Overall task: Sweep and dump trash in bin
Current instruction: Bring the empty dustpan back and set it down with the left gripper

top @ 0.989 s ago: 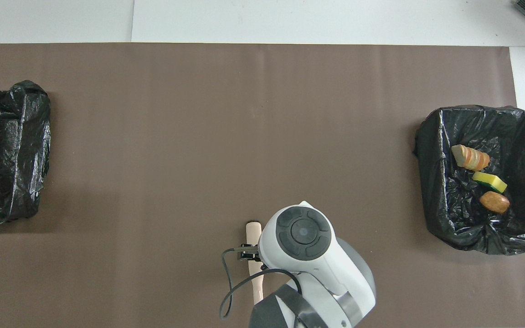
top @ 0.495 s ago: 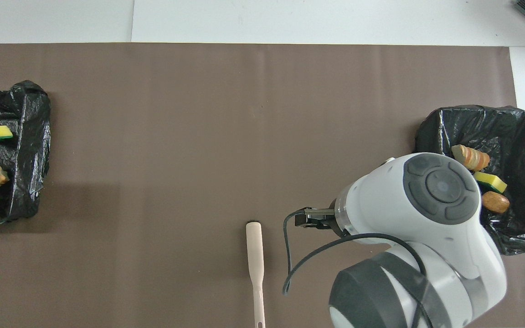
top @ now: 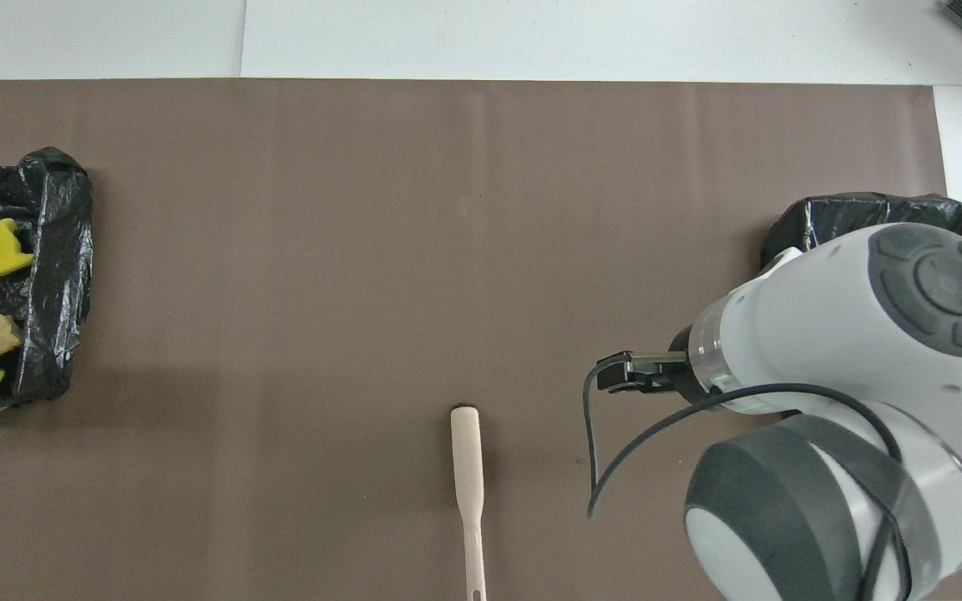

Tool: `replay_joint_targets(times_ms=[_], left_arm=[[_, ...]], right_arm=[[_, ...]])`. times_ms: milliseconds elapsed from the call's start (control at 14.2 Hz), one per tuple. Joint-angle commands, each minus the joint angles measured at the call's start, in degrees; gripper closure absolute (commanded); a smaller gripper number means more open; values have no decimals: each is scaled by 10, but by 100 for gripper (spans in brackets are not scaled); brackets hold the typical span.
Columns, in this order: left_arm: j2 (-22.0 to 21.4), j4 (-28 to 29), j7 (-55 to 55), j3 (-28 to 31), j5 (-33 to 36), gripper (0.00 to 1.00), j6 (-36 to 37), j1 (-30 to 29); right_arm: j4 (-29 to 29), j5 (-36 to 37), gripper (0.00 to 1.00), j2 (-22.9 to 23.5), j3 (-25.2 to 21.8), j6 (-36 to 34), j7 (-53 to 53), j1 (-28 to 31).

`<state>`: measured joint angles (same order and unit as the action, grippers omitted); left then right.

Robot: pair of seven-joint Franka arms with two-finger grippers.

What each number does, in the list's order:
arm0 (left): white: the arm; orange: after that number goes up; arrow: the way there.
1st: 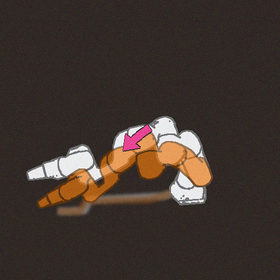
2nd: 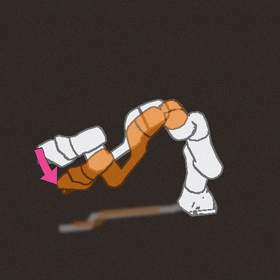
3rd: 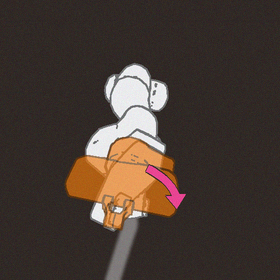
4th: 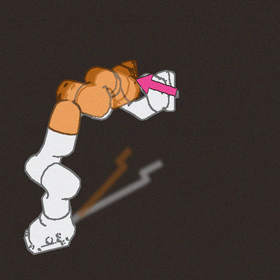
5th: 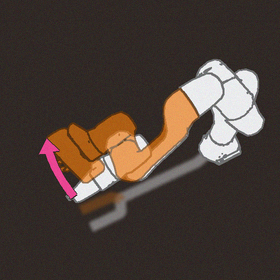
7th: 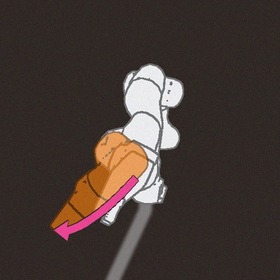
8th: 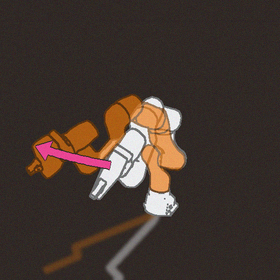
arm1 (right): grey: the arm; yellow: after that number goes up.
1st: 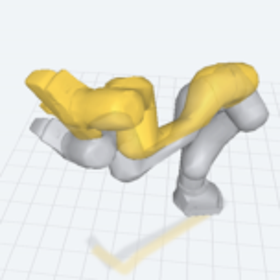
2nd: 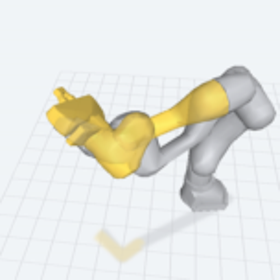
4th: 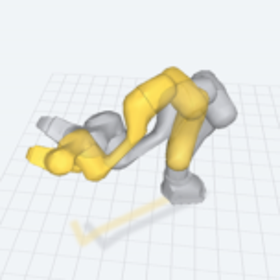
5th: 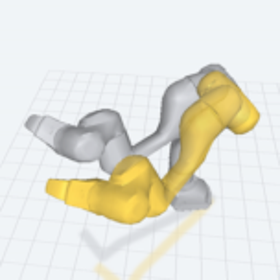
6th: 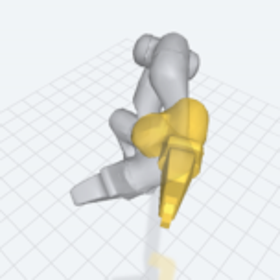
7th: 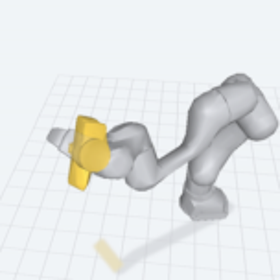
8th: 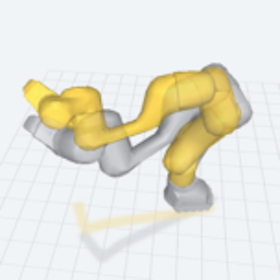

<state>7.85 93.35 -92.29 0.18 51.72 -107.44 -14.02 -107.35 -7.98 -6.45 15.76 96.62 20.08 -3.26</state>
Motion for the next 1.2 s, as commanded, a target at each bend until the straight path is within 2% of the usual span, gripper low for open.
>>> replay_joint_targets(times_ms=[0, 212, 353, 495, 636, 777, 918, 1130], left_arm=[[1, -2, 11, 3, -84, 100, 37, 42], [-2, 5, 79, 3, -181, 100, 78, 98], [-2, 7, 147, 3, -220, 100, 114, 145], [-3, 9, 231, 3, -273, 100, 139, 186], [-1, 9, 328, 3, -303, 100, 162, 229], [4, 9, 442, 3, -342, 100, 167, 270], [11, 8, 561, 3, -383, 100, 164, 309], [58, -4, 750, 3, -444, 100, 160, 372]], right_arm=[[37, 37, 0, 2, -62, -41, -47, -23], [45, 45, 0, 2, -114, -42, -112, -16], [49, 68, 0, 3, -144, -36, -145, -16], [78, 102, 0, 10, -166, -35, -159, -16], [95, 109, 0, 12, -189, -36, -183, -9], [90, 99, 0, 6, -191, -47, -193, 15], [89, 98, 0, 2, -192, -87, -193, 20], [88, 98, 0, 0, -211, -92, -192, 19]])
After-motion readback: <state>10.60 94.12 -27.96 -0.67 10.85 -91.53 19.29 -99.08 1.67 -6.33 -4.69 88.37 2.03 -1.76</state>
